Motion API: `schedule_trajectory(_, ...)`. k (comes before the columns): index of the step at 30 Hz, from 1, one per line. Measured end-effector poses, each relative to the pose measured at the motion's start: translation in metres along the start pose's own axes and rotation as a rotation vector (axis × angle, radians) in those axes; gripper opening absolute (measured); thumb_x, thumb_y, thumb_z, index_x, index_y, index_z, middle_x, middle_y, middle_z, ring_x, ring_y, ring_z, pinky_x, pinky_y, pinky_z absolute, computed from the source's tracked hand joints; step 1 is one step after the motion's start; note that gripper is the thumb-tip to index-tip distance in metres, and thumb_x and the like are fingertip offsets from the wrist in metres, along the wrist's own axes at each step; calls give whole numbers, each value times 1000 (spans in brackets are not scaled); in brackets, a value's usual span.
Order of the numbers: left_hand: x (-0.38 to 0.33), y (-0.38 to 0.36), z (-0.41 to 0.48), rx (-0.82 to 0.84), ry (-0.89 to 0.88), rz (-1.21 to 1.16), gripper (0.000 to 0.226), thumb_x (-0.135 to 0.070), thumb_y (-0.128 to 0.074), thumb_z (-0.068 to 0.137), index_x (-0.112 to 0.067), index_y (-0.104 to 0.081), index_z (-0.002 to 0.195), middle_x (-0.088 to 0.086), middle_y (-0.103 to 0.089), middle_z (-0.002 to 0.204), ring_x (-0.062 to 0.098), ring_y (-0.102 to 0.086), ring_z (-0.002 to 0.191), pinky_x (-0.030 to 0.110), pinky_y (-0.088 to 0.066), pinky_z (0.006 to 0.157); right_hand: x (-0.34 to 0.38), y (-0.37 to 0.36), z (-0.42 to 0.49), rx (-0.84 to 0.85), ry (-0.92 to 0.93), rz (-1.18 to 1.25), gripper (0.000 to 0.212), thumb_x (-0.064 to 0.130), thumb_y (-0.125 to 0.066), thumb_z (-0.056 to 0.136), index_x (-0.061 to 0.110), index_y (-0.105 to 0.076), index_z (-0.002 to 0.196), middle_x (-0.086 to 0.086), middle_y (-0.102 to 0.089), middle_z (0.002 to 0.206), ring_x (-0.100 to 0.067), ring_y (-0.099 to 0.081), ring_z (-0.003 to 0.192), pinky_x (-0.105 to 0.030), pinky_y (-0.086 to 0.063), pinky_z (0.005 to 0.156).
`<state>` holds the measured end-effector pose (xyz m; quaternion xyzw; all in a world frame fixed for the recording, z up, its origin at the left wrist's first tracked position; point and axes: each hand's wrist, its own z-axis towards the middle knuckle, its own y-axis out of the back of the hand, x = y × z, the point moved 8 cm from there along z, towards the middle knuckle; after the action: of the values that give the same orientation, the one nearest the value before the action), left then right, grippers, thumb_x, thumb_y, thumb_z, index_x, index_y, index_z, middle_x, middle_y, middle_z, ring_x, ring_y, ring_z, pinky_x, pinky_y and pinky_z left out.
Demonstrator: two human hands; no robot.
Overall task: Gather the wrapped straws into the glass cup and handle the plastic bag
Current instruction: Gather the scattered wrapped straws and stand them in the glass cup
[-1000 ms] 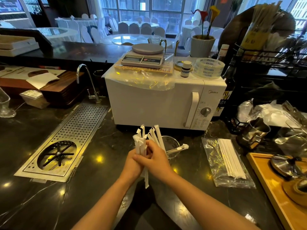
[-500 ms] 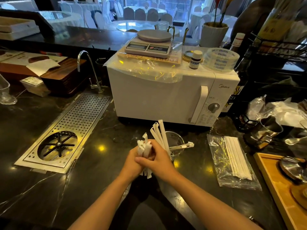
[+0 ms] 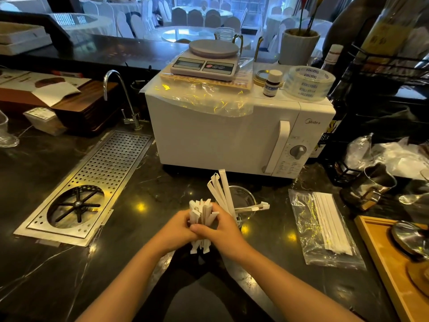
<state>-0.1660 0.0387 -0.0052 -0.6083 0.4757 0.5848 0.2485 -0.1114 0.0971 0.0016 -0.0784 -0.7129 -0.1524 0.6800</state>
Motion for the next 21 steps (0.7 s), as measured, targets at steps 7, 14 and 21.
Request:
schedule_trajectory(7,1,8,-5,15,79,163,23,-1,-55,83,-12,-64,101,14,-68,104,22,-64,99,38,-51,94,0,-2,0,-23,7,-8,20,10,-62,84,18,-56,101,4,-58,95,-13,-58,97,-23,-48,86)
schedule_trajectory(14,-26,13,-10,-24,59,222,16,-8,-53,87,-13,-63,98,11,-67,99,19,-64,94,38,-52,92,21,3,1,-87,85,-56,14,9,-58,86,15,-60,98,15,-57,83,6,-58,81,-4,-45,70)
schedule_trajectory(21,-112,33,-6,-97,-147,229,24,-9,-55,85,-33,-59,80,-10,-66,81,-2,-65,76,19,-55,72,106,34,9,-165,306,-55,20,11,-59,86,11,-61,105,4,-62,91,-11,-61,87,-11,-50,73)
